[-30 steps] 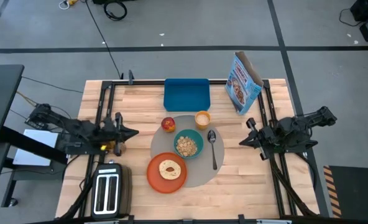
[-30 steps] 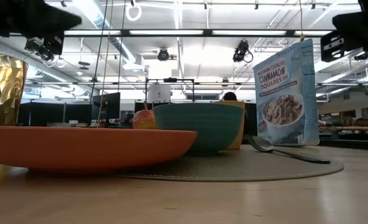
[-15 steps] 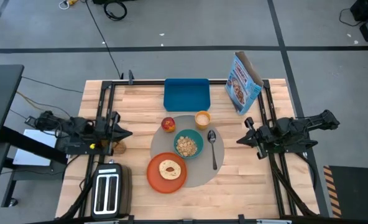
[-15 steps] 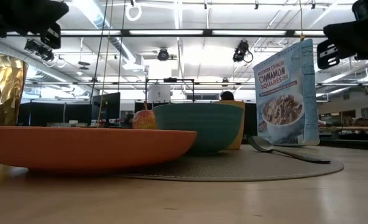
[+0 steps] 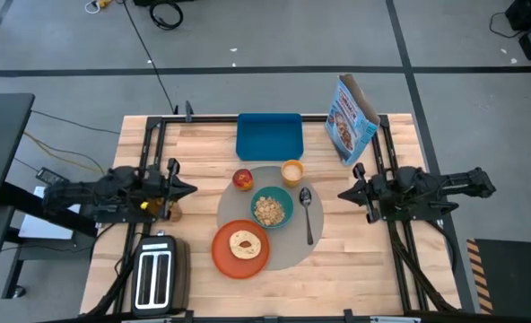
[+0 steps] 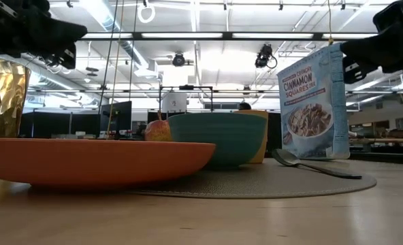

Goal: Arrange a breakfast setting
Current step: Return to Home Position

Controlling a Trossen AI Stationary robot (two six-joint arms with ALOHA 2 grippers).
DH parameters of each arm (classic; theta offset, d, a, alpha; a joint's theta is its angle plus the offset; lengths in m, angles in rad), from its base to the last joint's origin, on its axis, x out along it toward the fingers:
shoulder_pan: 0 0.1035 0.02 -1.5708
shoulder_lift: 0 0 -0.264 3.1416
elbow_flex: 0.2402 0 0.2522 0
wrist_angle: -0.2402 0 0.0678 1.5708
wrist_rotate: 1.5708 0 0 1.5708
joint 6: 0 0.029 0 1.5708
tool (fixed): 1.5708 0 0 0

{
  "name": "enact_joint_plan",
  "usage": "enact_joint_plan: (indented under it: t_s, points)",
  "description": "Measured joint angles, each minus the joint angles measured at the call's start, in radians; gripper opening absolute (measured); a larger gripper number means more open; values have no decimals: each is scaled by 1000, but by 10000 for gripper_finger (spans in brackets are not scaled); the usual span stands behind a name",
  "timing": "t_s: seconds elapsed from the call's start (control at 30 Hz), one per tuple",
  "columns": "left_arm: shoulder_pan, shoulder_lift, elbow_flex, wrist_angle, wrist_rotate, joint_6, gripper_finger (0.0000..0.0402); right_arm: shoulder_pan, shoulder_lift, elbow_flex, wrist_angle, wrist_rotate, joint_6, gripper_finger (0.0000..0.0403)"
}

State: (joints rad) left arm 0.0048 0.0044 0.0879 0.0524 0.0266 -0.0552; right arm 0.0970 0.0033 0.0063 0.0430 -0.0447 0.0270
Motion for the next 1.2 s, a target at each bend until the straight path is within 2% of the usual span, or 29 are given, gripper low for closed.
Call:
enact_joint_plan:
  t_s: [0.1, 0.3, 0.63, 0.73, 0.8, 0.87, 1.07, 1.2]
  points:
    - [28, 0, 0, -35, 9, 13, 9, -9, 5, 0, -17, -25, 6, 7]
    - [50, 0, 0, -48, 16, 64, 9, -13, 26, 0, -16, 100, -24, 11]
    - [51, 0, 0, -64, 14, 89, 9, -18, 35, 0, -15, 104, -48, 19]
    - [45, 0, -32, 2, -34, 66, 9, -18, 35, 0, -15, 104, -49, 19]
    - [34, 0, -81, 65, -92, 91, 9, -18, 35, 0, -15, 104, -49, 19]
    - [26, 3, -79, 88, -148, 108, 9, -18, 36, 0, -15, 104, -49, 19]
    - [-7, 0, -79, 187, -150, 169, 9, -18, 36, 0, -15, 104, -49, 20]
    - [-16, 2, -80, 109, -149, 202, 9, -18, 36, 0, -15, 104, -49, 20]
